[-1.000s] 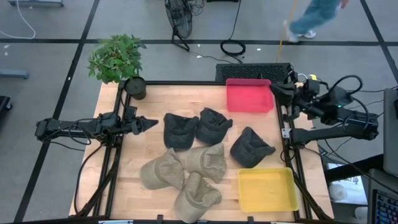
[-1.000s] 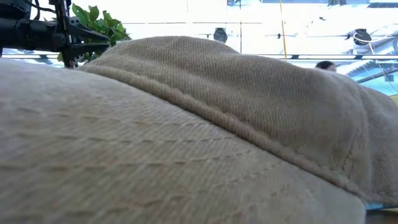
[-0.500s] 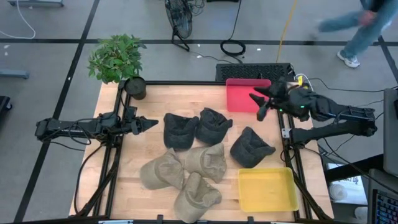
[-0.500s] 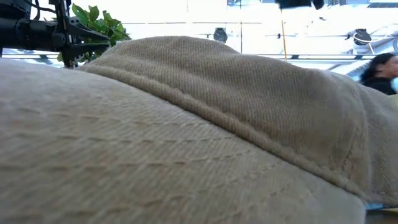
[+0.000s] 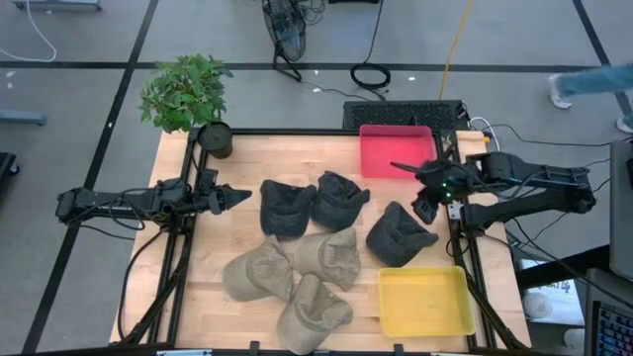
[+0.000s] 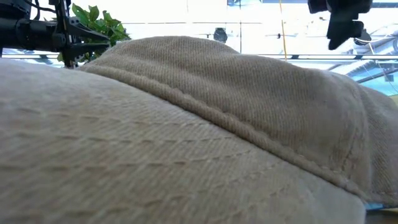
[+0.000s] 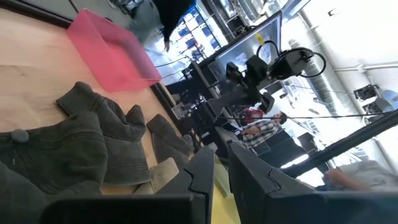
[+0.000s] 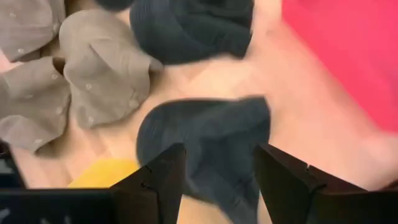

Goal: Pick & Place hat
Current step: Put the right black cap into the red bin

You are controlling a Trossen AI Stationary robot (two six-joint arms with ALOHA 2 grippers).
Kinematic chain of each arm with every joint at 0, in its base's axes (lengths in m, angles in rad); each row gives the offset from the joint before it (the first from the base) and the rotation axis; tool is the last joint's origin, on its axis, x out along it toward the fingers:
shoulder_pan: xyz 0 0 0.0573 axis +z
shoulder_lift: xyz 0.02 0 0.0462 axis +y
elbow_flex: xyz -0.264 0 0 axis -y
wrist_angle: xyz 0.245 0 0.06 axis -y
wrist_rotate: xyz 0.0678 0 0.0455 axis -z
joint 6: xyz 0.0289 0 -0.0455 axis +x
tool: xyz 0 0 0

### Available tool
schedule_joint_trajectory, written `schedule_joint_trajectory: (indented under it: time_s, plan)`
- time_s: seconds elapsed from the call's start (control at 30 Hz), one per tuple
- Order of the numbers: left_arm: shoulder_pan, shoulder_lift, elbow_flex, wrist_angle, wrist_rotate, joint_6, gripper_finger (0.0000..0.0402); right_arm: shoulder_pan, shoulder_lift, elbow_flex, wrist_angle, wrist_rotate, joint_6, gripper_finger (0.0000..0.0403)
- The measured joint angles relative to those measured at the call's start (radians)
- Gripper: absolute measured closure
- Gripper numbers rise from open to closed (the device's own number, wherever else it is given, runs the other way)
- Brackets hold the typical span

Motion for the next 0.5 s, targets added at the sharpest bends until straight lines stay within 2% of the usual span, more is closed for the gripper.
schedule_joint_trajectory:
  time_s: [0.1, 0.27, 0.4, 0.5]
  plan:
    - [0.0, 0.0, 0.0, -0.001, 0.0, 0.013, 0.035, 0.023, 0.002, -0.001, 0.011, -0.017, 0.028, 0.0244]
    - [0.0, 0.0, 0.0, -0.002, 0.0, 0.022, 0.035, 0.07, 0.009, -0.108, 0.109, -0.146, 0.082, 0.0256]
    - [0.0, 0.0, 0.0, -0.003, 0.005, 0.028, 0.035, 0.134, 0.01, -0.285, 0.341, -0.242, 0.171, 0.0261]
    - [0.0, 0.0, 0.0, -0.003, 0.008, 0.027, 0.035, 0.176, 0.015, -0.402, 0.536, -0.262, 0.25, 0.0261]
